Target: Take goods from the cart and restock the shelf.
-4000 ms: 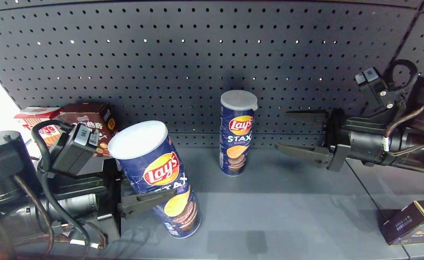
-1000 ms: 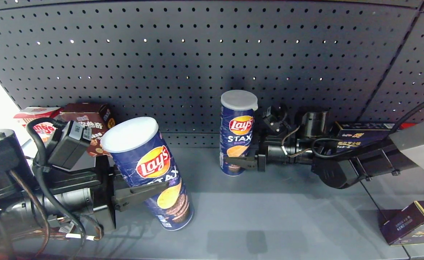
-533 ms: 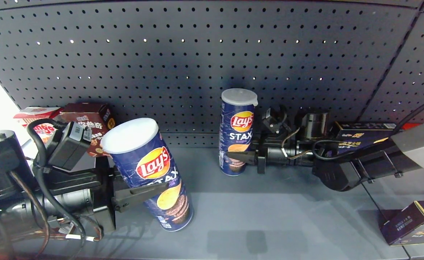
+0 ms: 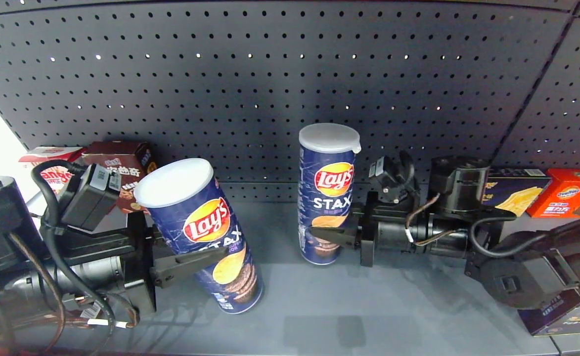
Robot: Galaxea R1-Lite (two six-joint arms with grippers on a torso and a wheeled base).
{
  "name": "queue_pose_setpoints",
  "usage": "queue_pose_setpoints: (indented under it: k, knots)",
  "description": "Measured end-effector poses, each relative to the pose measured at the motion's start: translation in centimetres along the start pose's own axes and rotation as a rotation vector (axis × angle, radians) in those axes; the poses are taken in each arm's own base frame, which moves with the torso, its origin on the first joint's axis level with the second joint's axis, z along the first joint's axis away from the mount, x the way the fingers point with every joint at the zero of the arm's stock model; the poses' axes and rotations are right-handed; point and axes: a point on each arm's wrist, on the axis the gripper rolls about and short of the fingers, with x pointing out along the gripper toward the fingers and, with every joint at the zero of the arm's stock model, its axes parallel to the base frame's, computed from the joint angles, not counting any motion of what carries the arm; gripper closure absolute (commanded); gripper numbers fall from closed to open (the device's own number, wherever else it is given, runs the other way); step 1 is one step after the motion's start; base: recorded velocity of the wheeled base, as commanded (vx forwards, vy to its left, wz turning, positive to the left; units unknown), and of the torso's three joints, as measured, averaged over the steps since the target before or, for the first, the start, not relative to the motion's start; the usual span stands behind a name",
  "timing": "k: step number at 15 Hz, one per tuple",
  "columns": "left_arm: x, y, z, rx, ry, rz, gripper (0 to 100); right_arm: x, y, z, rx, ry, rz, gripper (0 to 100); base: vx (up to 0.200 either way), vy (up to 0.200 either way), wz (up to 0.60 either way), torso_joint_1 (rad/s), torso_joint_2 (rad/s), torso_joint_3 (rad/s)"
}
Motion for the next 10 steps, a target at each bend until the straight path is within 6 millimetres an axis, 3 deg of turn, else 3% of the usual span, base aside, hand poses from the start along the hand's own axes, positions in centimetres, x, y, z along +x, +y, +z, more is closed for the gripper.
queue_pose_setpoints:
  k: [2, 6, 10]
  knots:
    - [0.1, -0.1, 0.1, 0.001, -0.001, -0.005, 100, -0.7, 1.5, 0.1, -0.028, -0.035, -0.005, 100, 0.0, 0.0, 0.0, 0.0, 0.0, 0.0]
    - [0.2, 0.1, 0.6, 0.01, -0.015, -0.004, 100, -3.4, 5.3, -1.9, -0.024, -0.031, 0.013, 100, 0.0, 0.0, 0.0, 0.0, 0.0, 0.0]
    - [0.2, 0.2, 0.8, -0.005, -0.021, 0.002, 100, -4.9, 7.3, -2.8, -0.019, -0.017, 0.002, 100, 0.0, 0.0, 0.0, 0.0, 0.0, 0.0]
